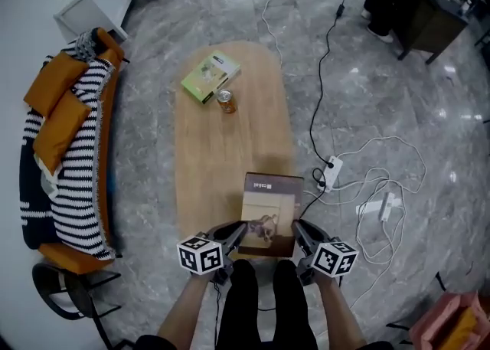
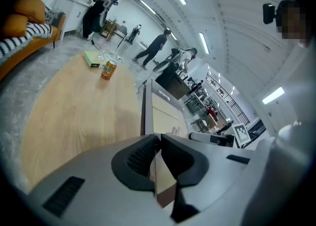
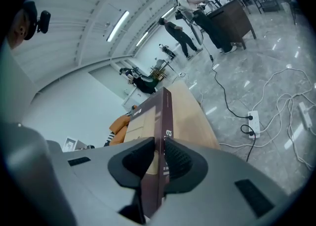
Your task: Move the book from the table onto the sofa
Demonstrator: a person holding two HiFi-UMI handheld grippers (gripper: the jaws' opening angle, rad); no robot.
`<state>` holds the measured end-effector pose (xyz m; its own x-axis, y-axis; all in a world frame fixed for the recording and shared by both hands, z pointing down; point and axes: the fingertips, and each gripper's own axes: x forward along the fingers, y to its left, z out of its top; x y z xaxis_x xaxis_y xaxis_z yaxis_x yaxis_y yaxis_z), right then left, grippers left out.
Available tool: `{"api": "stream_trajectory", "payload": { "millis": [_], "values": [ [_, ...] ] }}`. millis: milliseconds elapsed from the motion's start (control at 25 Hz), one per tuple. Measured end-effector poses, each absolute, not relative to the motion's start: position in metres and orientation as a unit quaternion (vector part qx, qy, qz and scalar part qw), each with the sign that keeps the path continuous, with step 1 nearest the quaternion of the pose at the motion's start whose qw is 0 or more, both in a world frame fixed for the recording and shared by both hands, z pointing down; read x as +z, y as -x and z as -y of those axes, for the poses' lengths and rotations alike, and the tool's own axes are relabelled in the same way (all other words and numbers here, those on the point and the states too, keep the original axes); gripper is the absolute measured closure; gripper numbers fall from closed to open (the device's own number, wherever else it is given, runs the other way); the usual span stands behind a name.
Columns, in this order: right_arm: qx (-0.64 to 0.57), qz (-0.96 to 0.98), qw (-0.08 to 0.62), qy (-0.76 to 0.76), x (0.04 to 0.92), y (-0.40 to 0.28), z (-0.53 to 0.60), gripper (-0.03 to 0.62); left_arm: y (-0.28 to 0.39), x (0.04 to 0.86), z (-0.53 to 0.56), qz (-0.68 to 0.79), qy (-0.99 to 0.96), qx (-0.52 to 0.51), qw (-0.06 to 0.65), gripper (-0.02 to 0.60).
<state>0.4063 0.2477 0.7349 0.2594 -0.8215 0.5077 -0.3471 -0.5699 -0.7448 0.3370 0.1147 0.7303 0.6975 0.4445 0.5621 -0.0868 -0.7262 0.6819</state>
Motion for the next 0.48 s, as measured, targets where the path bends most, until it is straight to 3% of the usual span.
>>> {"api": "stream_trajectory", "payload": {
  "millis": [480],
  "values": [
    [-0.428,-0.415,0.26,0.76,0.595,-0.379,-0.256,0.513,-0.29,0.602,-0.131,-0.09,-0.846,0.341,0.4,0.532]
  ]
}}
